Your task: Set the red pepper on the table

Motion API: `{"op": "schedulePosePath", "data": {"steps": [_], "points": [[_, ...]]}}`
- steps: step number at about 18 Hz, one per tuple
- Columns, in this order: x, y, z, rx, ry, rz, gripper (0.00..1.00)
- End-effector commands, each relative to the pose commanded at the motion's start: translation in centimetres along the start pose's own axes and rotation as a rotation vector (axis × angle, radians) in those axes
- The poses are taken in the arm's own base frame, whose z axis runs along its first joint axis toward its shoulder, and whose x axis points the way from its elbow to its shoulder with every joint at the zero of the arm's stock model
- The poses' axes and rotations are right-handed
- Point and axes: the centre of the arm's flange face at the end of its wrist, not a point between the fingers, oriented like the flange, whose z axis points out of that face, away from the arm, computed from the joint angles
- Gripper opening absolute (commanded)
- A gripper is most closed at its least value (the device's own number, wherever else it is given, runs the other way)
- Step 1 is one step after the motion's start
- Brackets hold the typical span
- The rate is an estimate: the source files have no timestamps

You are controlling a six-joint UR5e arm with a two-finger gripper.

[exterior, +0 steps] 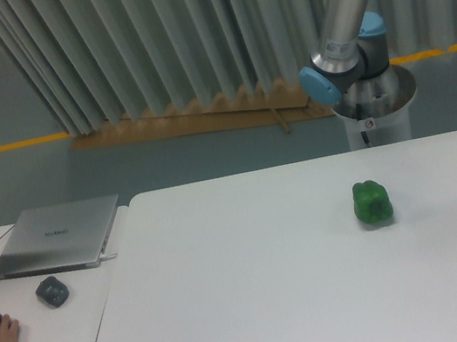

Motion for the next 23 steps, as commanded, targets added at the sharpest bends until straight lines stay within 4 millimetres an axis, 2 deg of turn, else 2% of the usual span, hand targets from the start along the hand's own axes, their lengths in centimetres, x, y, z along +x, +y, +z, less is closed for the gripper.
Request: {"op": "schedulePosePath", "data": {"steps": [1,3,7,9,10,11,13,15,19,23], "points": [[0.0,-0.2,-0.3,0.008,0.005,-0.002,0.47],[0.2,-1.1,-2.2,0.028,0.016,-0.034,0.47],[1.9,-2.3,-5.1,0.067,0.025,-0.064,0.47],[1.5,-4.2,-6.1,0.118,0.024,-0.19,0.47],[0.2,-6.3,-6.8,0.134,0.013,-0.226,0.47],[-0.4,-7.4,-7.1,0.151,0.007,-0.256,0.47],[-1.1,-10.0,-9.1,0.183,-0.036,-0.342,0.47],[-2.6,-12.3,-9.9,0.201,-0.052,-0.389,0.47],[-5.5,-17.0,-11.0,0.191,-0.047,-0.475,0.47],[-9.1,-21.0,-10.6,0.248,-0.09,-0.615,0.47]]}}
